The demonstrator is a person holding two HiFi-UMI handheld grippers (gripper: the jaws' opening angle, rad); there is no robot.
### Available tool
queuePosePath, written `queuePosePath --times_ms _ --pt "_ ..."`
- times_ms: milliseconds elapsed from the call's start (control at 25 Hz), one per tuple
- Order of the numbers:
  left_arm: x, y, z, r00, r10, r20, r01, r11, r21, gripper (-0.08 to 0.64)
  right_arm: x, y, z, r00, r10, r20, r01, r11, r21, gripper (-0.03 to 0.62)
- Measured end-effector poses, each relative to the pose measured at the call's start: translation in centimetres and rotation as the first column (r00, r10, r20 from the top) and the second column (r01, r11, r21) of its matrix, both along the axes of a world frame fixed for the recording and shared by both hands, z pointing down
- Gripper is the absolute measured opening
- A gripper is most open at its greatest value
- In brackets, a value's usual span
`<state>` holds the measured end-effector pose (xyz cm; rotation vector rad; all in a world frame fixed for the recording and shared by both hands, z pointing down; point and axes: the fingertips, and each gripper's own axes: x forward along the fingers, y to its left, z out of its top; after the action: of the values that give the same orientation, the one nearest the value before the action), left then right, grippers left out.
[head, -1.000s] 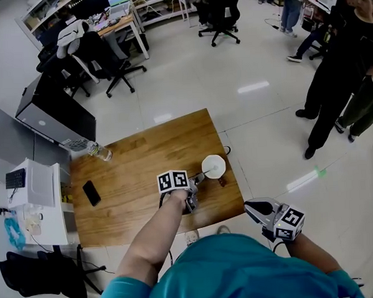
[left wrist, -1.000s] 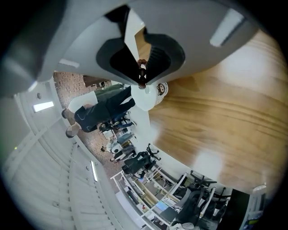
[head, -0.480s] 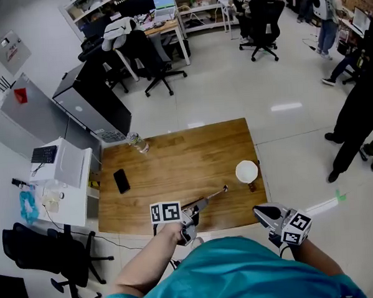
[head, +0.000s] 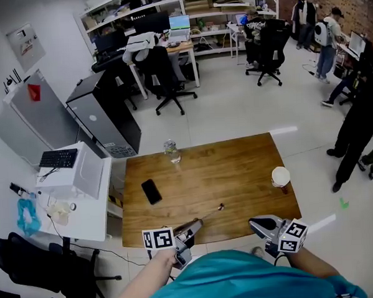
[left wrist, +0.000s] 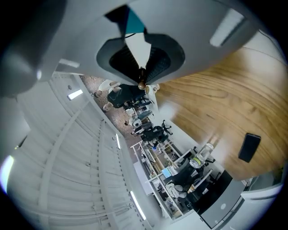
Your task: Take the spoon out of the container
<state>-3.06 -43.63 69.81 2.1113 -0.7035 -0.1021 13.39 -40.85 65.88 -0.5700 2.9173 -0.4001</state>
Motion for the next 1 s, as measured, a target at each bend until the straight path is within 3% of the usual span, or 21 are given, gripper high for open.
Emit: queuePosePath --times_ms 160,320,480,760,1000 --pt "-7.6 4.1 -2.0 0.998 0.055 0.005 -0.056 0.998 0.017 0.046 -8.3 3.6 -1.2 0.999 0.037 -0.007 -0.037 0.999 -0.006 0.002" --pt "-10.9 7.5 -3.5 0.998 0.062 -0.012 -0.061 0.998 0.024 0.046 -11.8 7.2 -4.0 0.998 0.049 -0.026 -0.049 0.999 0.018 0.002" --pt "-11.9 12.1 -5.0 0.998 0.051 -0.034 -0.050 0.998 0.023 0.046 -12.0 11.6 -5.4 0.998 0.052 -0.020 -0.050 0.997 0.060 0.002" --pt "-10.4 24.6 -6.4 0.999 0.015 -0.043 -0.015 1.000 -0.011 0.046 -9.9 23.4 -6.9 1.000 0.011 0.001 -0.012 0.994 0.105 0.002" --pt "-10.8 31.8 -8.8 1.000 0.018 -0.018 -0.017 0.998 0.058 0.046 -10.0 30.3 -6.8 1.000 0.007 0.008 -0.007 0.998 0.066 0.002"
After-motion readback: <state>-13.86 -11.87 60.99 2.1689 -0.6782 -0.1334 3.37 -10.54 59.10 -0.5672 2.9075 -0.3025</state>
